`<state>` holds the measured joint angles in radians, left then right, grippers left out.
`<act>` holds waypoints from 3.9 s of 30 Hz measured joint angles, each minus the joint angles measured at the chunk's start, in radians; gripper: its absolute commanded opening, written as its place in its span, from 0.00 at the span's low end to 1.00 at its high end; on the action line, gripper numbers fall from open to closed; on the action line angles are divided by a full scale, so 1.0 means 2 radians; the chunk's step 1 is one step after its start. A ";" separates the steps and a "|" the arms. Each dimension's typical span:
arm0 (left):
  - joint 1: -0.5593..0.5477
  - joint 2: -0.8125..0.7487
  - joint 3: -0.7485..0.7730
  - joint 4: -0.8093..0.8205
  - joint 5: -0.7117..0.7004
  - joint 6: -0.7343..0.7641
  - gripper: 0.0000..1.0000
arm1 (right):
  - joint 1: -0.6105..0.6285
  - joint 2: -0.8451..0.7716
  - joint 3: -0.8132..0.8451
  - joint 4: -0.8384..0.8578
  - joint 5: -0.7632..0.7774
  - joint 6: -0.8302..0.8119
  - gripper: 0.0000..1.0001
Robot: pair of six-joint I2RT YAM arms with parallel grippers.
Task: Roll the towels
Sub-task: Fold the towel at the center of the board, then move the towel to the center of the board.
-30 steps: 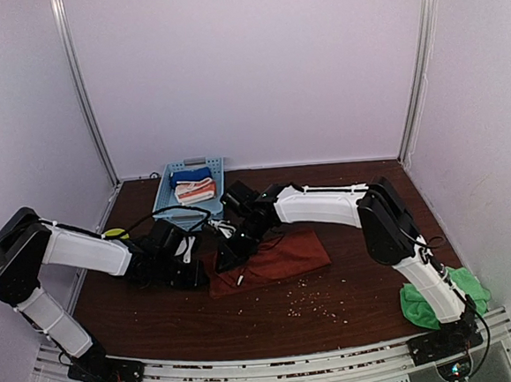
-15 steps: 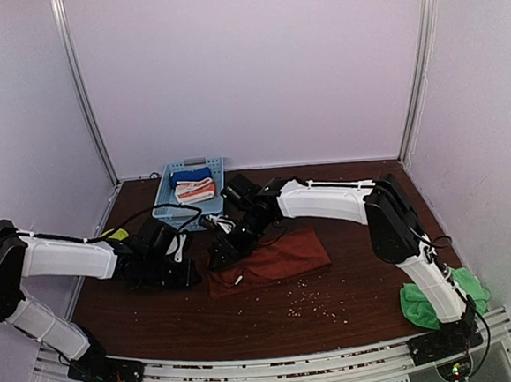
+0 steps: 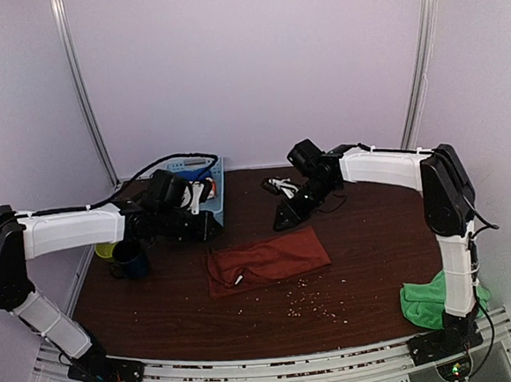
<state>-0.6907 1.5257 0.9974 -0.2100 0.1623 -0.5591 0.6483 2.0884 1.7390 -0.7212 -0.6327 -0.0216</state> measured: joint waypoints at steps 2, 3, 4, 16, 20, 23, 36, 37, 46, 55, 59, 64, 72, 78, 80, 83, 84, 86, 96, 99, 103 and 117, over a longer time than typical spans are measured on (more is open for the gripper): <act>-0.002 0.035 0.031 0.004 0.011 0.001 0.04 | -0.024 -0.002 -0.046 0.003 0.017 -0.008 0.21; -0.003 0.048 0.037 0.005 0.019 0.001 0.03 | -0.031 -0.002 -0.059 0.003 0.022 -0.012 0.21; -0.003 0.059 0.038 0.004 0.025 0.001 0.03 | -0.037 -0.002 -0.079 0.006 0.030 -0.016 0.21; 0.009 0.093 -0.042 -0.048 -0.012 -0.004 0.01 | -0.037 -0.002 -0.135 0.036 0.070 -0.053 0.19; 0.017 0.066 -0.057 -0.067 -0.049 -0.012 0.04 | -0.037 -0.009 -0.148 0.052 0.074 -0.056 0.19; 0.019 0.039 -0.061 -0.078 -0.064 -0.009 0.05 | -0.037 -0.014 -0.158 0.063 0.076 -0.057 0.20; -0.045 0.066 -0.014 -0.031 0.026 0.049 0.04 | -0.040 -0.027 -0.155 0.050 0.070 -0.068 0.23; -0.046 0.073 -0.014 -0.034 0.030 0.049 0.04 | -0.041 -0.031 -0.149 0.042 0.070 -0.069 0.24; -0.047 0.072 -0.054 -0.032 0.040 0.048 0.04 | -0.055 -0.031 -0.060 0.033 0.079 -0.079 0.21; -0.046 0.072 -0.054 -0.043 0.005 0.052 0.08 | -0.064 0.018 -0.083 0.044 0.138 -0.086 0.19; -0.044 0.082 -0.052 -0.046 -0.006 0.060 0.11 | -0.067 0.010 -0.110 0.057 0.155 -0.094 0.18; -0.039 0.121 -0.005 -0.064 -0.016 0.088 0.17 | -0.070 -0.064 -0.216 0.074 0.171 -0.102 0.19; -0.034 0.213 0.171 -0.110 -0.066 0.154 0.23 | -0.073 -0.180 -0.324 -0.010 0.150 -0.140 0.23; -0.033 0.179 0.183 -0.114 -0.070 0.165 0.14 | -0.109 -0.227 -0.299 -0.030 0.146 -0.153 0.30; -0.033 0.179 0.190 -0.117 -0.068 0.159 0.05 | -0.116 -0.253 -0.300 -0.005 0.146 -0.159 0.40; -0.033 0.212 0.233 -0.134 -0.071 0.145 0.00 | -0.118 -0.309 -0.321 0.062 0.146 -0.149 0.78; -0.032 0.223 0.242 -0.133 -0.073 0.140 0.00 | -0.118 -0.326 -0.330 0.086 0.146 -0.141 0.96; -0.032 0.241 0.253 -0.135 -0.079 0.130 0.00 | -0.121 -0.338 -0.331 0.117 0.146 -0.128 1.00; -0.030 0.330 0.315 -0.155 -0.084 0.110 0.00 | -0.164 -0.331 -0.347 0.171 0.142 -0.108 1.00; -0.030 0.358 0.344 -0.157 -0.075 0.110 0.00 | -0.177 -0.359 -0.354 0.183 0.139 -0.107 1.00; -0.030 0.428 0.441 -0.139 -0.046 0.121 0.05 | -0.198 -0.368 -0.355 0.192 0.127 -0.103 1.00; -0.029 0.396 0.431 -0.041 0.015 0.128 0.27 | -0.211 -0.368 -0.367 0.154 0.082 -0.162 0.96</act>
<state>-0.7479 2.3169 1.8587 -0.2916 0.1925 -0.3023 0.2260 1.3529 1.0050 -0.4137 -0.4690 -0.3458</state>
